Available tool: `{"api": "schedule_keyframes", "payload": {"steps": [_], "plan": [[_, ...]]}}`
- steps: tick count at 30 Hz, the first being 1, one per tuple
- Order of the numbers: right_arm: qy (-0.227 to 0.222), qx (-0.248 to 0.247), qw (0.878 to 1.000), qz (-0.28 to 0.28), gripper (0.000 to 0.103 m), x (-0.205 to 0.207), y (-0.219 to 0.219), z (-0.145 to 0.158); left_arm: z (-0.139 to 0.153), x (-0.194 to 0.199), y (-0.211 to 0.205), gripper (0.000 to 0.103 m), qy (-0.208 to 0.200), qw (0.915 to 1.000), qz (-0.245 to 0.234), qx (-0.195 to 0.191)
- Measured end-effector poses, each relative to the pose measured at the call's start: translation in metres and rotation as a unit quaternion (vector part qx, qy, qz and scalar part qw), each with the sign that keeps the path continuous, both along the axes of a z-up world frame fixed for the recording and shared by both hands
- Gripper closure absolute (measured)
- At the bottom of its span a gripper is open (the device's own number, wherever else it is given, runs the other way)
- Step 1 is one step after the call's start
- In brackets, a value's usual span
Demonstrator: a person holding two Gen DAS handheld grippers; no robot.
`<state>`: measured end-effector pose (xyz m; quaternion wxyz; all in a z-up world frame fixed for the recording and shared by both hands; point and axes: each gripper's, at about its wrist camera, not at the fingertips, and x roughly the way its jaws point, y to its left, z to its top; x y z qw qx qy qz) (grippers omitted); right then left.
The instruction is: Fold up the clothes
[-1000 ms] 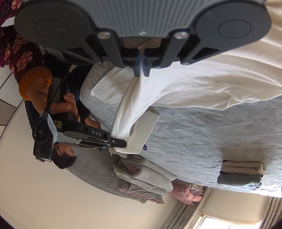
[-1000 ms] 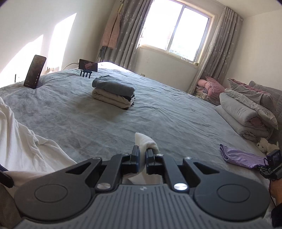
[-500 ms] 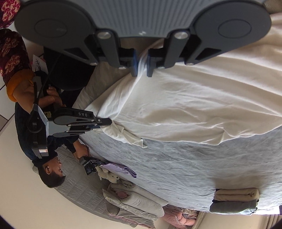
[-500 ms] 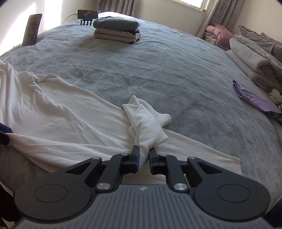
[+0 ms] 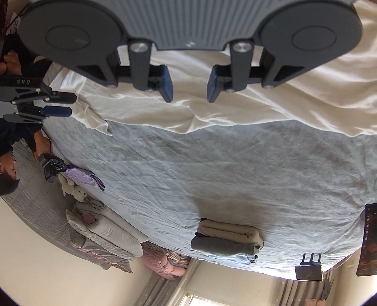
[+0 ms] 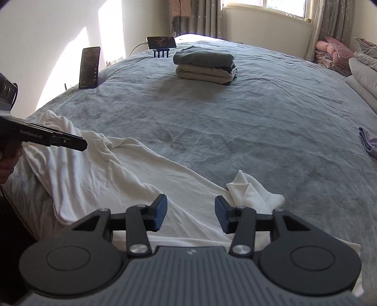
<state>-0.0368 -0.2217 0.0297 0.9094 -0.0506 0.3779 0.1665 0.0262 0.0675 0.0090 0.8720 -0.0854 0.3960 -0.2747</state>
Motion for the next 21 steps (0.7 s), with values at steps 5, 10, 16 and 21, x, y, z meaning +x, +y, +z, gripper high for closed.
{"api": "schedule_keyframes", "payload": {"steps": [5,10,16,21], "plan": [[0.034,0.032,0.997,0.066,0.054,0.038,0.031,-0.013,0.002,0.019,0.004,0.071,-0.010,0.9997,0.017,0.012],[0.082,0.053,0.988,0.117,0.054,0.072,0.054,-0.032,-0.013,0.029,0.019,0.071,-0.006,0.9987,0.042,0.028],[0.110,0.098,0.975,0.169,0.054,0.099,0.063,-0.041,-0.023,0.023,0.045,0.071,-0.006,0.9981,0.047,0.040],[0.127,0.139,0.957,0.219,0.059,0.112,0.077,-0.046,-0.026,0.021,0.059,0.071,-0.010,0.9981,0.059,0.013]]}}
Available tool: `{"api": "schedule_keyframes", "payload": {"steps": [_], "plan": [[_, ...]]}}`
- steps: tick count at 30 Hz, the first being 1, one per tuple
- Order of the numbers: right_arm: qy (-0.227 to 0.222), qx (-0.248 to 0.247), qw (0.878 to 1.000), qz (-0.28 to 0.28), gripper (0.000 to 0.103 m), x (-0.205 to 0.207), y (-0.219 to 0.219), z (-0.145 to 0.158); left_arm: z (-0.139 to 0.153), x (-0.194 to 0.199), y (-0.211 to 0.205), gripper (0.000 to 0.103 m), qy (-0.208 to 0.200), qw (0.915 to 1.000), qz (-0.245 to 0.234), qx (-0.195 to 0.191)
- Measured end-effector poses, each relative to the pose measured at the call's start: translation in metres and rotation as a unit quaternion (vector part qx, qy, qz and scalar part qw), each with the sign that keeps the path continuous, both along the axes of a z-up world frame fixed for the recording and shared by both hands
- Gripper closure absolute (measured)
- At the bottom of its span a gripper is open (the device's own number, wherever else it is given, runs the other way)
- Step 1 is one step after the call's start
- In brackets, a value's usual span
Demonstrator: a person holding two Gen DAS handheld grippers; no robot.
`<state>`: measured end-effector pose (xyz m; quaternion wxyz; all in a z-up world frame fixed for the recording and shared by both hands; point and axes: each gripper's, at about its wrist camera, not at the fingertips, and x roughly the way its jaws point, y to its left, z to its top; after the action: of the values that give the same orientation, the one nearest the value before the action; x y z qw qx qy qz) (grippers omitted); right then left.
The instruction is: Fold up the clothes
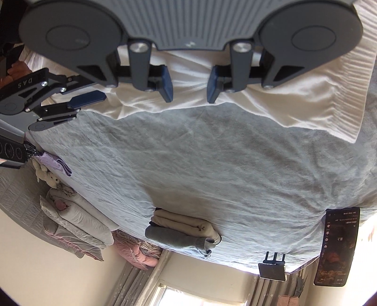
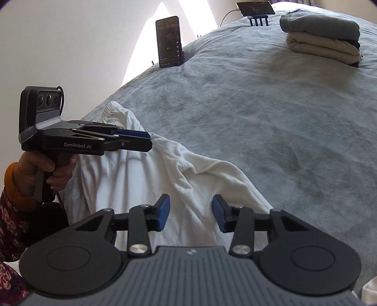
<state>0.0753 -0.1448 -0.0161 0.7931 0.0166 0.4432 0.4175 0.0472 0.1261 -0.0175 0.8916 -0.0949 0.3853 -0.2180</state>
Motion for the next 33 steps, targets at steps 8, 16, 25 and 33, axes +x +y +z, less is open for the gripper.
{"api": "schedule_keyframes", "payload": {"steps": [8,16,25,33], "plan": [[0.050,0.062,0.996,0.028,0.061,0.021,0.027,-0.013,-0.002,0.000,0.002,0.071,-0.010,0.9999,0.000,-0.004],[0.051,0.137,0.988,-0.046,0.089,0.042,0.014,-0.005,0.010,-0.010,0.013,0.070,-0.026,0.9996,0.012,-0.007],[0.026,0.127,0.984,-0.123,0.098,0.060,-0.002,-0.009,0.006,-0.036,0.062,0.069,-0.026,0.9973,0.069,0.005],[0.043,0.106,0.983,-0.142,0.098,0.075,0.003,-0.026,0.012,-0.042,0.078,0.068,-0.027,0.9963,0.079,-0.019]]}}
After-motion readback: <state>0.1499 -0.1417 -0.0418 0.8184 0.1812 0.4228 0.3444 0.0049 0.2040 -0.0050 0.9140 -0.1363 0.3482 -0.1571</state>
